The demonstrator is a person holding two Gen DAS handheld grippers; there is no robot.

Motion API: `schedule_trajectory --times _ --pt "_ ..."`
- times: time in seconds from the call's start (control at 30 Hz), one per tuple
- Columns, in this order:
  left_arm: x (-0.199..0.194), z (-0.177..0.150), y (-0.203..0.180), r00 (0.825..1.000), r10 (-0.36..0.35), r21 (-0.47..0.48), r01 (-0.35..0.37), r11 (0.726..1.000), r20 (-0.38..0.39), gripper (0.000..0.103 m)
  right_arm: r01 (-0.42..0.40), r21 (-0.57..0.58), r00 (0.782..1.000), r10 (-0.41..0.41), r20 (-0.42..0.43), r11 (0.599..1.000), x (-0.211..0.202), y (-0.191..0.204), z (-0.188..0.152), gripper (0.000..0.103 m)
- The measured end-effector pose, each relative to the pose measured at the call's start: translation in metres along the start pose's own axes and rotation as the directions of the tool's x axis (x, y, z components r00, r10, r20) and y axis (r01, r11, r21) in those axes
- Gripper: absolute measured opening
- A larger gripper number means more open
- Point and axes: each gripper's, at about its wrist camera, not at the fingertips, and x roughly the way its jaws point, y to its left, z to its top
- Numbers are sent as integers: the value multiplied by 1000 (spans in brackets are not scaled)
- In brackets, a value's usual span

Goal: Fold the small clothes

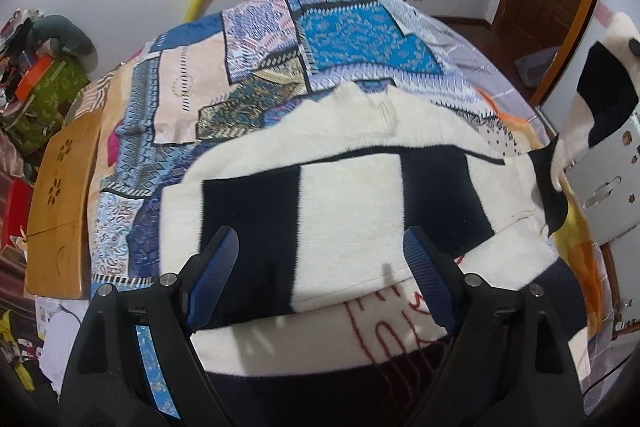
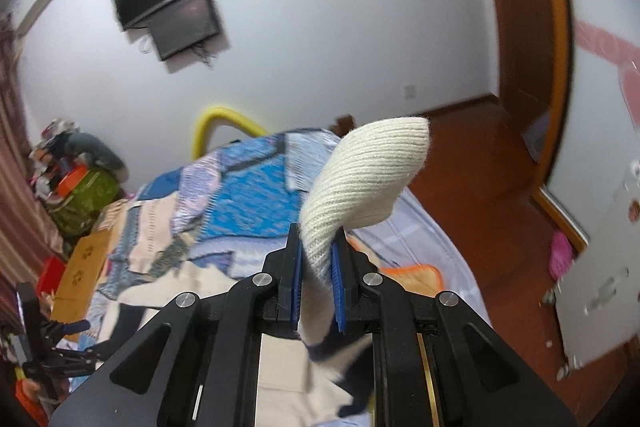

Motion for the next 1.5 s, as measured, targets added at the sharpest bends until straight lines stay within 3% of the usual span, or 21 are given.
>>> schedule_trajectory --times 0.4,0.8,0.97,1.2,1.3,1.5 --pt "-41 -15 43 996 9 -37 -6 999 89 84 -171 -155 985 171 -11 973 18 119 10 11" --pt "-54 -37 90 995 25 -104 -14 995 100 87 -322 -313 940 262 -219 894 73 238 -46 11" --pt "-46 -44 103 997 20 -132 -10 991 78 87 -367 -343 908 252 -336 865 99 266 -80 11" --pt "-35 -55 117 999 27 -166 -20 986 37 87 -420 -339 847 229 -480 842 132 291 -122 12" --pt "-30 -59 124 999 37 -183 -33 983 18 87 -450 -294 799 234 -554 843 145 295 -135 15" --pt "-28 -61 137 999 50 -217 -48 975 4 87 -472 -292 765 221 -605 831 146 301 -148 19"
